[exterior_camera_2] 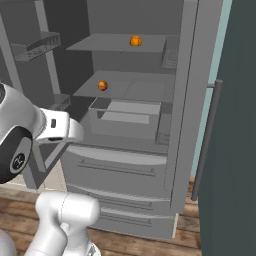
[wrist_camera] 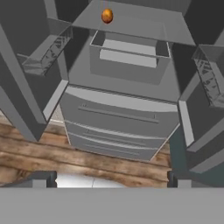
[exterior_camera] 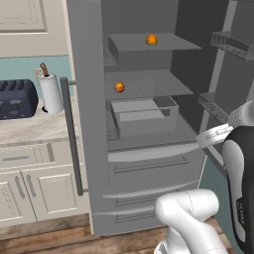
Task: Retrieve the orange and peach from the fridge and place them into the bowl on the dining table.
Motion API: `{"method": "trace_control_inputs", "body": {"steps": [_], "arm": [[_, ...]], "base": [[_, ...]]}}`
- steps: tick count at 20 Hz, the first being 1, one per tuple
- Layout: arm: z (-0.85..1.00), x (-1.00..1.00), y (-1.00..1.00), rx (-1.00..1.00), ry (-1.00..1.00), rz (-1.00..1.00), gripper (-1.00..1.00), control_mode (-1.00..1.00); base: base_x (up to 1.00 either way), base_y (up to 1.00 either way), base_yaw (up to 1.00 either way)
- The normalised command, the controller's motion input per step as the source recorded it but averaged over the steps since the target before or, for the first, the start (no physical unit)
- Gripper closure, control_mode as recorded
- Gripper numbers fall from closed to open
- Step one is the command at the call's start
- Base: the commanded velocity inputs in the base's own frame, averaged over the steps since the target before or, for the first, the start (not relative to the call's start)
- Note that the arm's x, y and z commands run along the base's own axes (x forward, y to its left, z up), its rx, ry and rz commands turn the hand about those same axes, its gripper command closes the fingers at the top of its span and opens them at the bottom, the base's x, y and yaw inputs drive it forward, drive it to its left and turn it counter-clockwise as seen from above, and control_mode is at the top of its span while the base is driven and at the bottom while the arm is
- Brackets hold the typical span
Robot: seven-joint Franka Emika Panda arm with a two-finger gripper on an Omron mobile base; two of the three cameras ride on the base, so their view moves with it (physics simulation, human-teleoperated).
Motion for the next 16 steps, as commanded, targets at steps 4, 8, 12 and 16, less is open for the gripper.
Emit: {"method": "trace_control_inputs", "body": {"steps": [4,8,12,16], "arm": [[0.0,0.0,0.0,0.0,0.0,0.0,-1.0,1.0],[0.0,0.0,0.0,0.0,0.0,0.0,-1.0,1.0],[0.0,0.0,0.0,0.0,0.0,0.0,-1.0,1.0],[0.0,0.0,0.0,0.0,0.0,0.0,-1.0,1.0]], "base": [[0.17,0.0,0.0],[0.71,0.0,0.0],[1.0,0.0,0.0],[1.0,-0.01,0.0]]}}
